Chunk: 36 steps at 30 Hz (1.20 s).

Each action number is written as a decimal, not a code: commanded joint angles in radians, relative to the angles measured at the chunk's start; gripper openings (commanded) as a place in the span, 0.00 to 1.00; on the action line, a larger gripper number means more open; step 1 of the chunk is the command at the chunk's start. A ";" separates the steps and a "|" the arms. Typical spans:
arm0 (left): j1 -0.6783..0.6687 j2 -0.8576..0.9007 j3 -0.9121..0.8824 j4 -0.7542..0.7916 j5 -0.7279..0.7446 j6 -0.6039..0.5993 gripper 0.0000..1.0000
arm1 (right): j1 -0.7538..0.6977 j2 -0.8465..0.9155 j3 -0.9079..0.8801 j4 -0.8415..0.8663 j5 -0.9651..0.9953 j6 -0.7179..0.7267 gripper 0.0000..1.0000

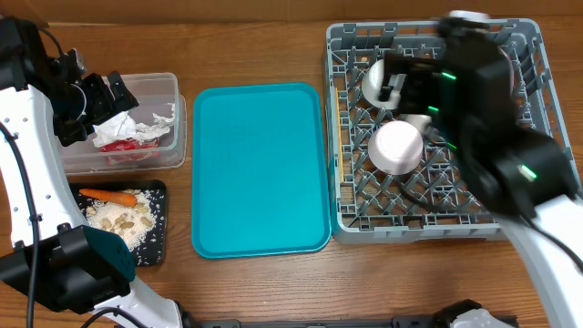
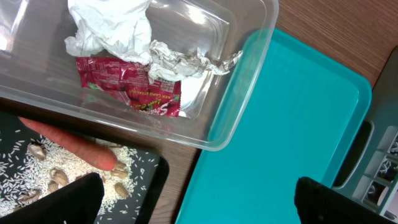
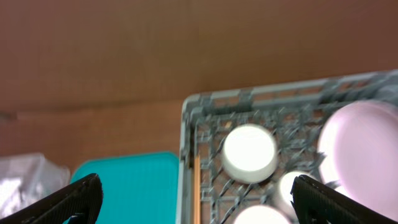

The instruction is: Sort waste into correct bins and load items into the dishwasher

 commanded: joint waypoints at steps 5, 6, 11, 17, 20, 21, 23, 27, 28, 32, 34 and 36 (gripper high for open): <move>-0.003 -0.019 0.020 -0.003 0.015 -0.007 1.00 | -0.095 -0.272 -0.163 0.006 0.023 -0.010 1.00; -0.003 -0.019 0.020 -0.003 0.015 -0.007 1.00 | -0.103 -0.310 -0.197 0.006 0.023 -0.010 1.00; -0.003 -0.019 0.020 -0.003 0.015 -0.007 1.00 | -0.114 -0.536 -0.422 0.063 0.023 -0.010 1.00; -0.003 -0.019 0.020 -0.003 0.015 -0.007 1.00 | -0.115 -0.845 -0.800 0.247 -0.016 -0.003 1.00; -0.003 -0.019 0.020 -0.003 0.015 -0.007 1.00 | -0.129 -0.981 -0.988 0.380 -0.046 -0.002 1.00; -0.003 -0.019 0.020 -0.003 0.015 -0.007 1.00 | -0.136 -1.020 -1.046 0.431 -0.058 -0.003 1.00; -0.003 -0.019 0.020 -0.003 0.015 -0.007 1.00 | -0.150 -1.092 -1.157 0.534 -0.082 -0.002 1.00; -0.003 -0.019 0.020 -0.003 0.015 -0.007 1.00 | -0.176 -1.221 -1.341 0.693 -0.109 0.026 1.00; -0.003 -0.019 0.020 -0.003 0.015 -0.007 1.00 | -0.181 -1.245 -1.371 0.710 -0.109 0.034 1.00; -0.003 -0.019 0.020 -0.003 0.015 -0.007 1.00 | -0.192 -1.281 -1.455 0.770 -0.109 0.047 1.00; -0.003 -0.019 0.020 -0.003 0.015 -0.007 1.00 | -0.194 -1.281 -1.482 0.794 -0.109 0.047 1.00; -0.003 -0.019 0.020 -0.003 0.015 -0.007 1.00 | -0.202 -1.281 -1.517 0.838 -0.109 0.047 1.00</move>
